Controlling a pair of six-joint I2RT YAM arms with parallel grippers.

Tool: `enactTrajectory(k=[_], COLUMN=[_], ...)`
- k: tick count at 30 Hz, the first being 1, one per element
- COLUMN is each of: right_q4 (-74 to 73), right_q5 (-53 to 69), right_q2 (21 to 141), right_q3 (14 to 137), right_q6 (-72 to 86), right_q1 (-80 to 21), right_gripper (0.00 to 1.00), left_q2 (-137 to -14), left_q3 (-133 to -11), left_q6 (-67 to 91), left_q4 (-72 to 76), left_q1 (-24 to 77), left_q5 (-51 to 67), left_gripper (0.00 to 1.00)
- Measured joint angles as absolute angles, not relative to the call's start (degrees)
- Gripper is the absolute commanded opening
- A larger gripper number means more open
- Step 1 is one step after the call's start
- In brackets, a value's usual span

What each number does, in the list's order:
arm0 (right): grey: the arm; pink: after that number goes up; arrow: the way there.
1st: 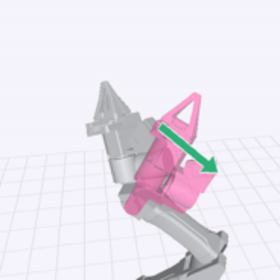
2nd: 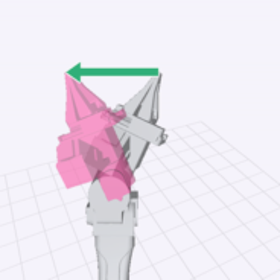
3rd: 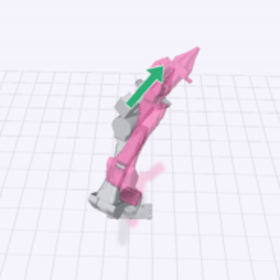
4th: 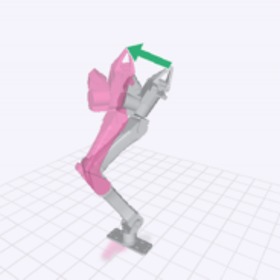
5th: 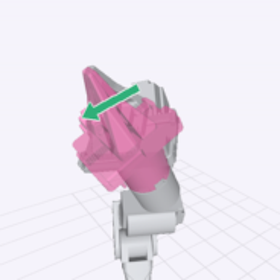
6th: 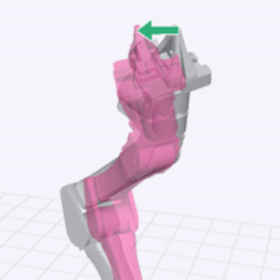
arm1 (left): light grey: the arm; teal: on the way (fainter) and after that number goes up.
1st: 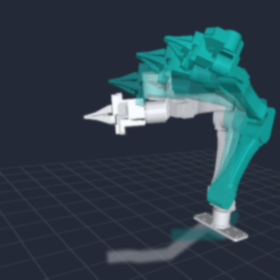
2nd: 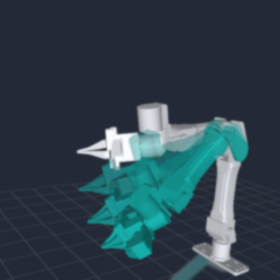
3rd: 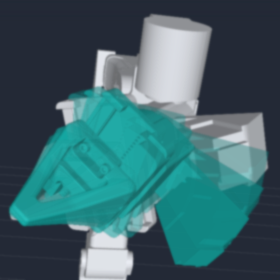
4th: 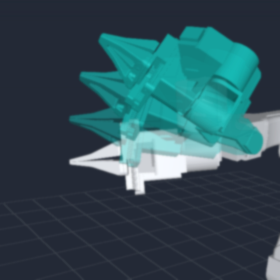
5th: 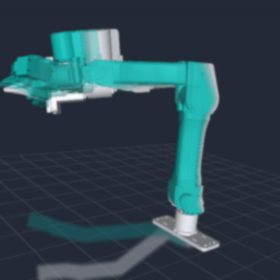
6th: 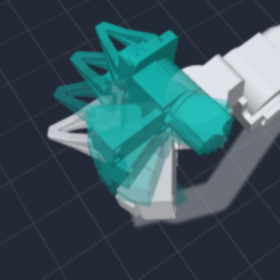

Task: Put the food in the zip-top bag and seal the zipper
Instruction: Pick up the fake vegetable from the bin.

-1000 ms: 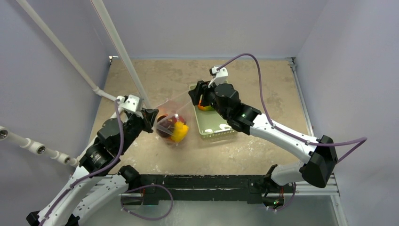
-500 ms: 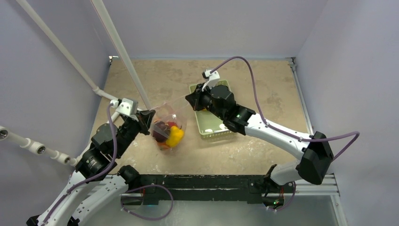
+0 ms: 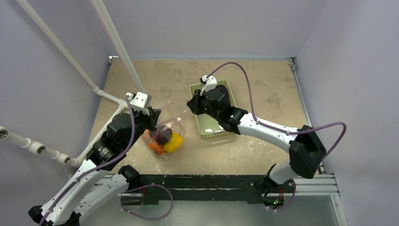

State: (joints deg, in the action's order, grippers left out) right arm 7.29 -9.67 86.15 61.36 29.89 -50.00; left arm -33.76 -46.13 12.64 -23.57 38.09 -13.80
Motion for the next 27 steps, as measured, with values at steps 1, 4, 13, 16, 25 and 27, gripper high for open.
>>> enactTrajectory(k=[1,4,13,16,25,27], right_q4=[7.22,6.87,5.02,4.25,-0.64,-2.61], right_q5=[-9.91,-10.41,-12.69,-14.02,-23.05,-25.02], right_q2=[86.06,85.30,80.53,78.43,77.38,78.04], right_q3=[61.36,61.36,62.70,63.46,67.31,67.37], right_q6=[29.89,29.76,29.23,29.06,28.91,28.95], right_q1=[-49.84,-49.54,-49.41,-49.36,-48.60,-47.77], right_gripper=[0.26,0.32,0.49,0.54,0.64,0.65], left_q2=[-33.95,-34.50,-36.49,-36.69,-36.56,-36.42], left_q3=[-46.13,-46.15,-46.19,-46.19,-46.19,-46.19], left_q6=[12.64,12.64,12.67,12.67,12.67,12.67], left_q4=[-23.57,-23.55,-23.44,-23.46,-23.49,-23.51], left_q1=[38.00,37.89,37.89,37.89,37.89,37.89], left_q5=[-13.78,-13.80,-13.78,-13.78,-13.78,-13.78], left_gripper=[0.00,0.00,0.00,0.00,0.00,0.00])
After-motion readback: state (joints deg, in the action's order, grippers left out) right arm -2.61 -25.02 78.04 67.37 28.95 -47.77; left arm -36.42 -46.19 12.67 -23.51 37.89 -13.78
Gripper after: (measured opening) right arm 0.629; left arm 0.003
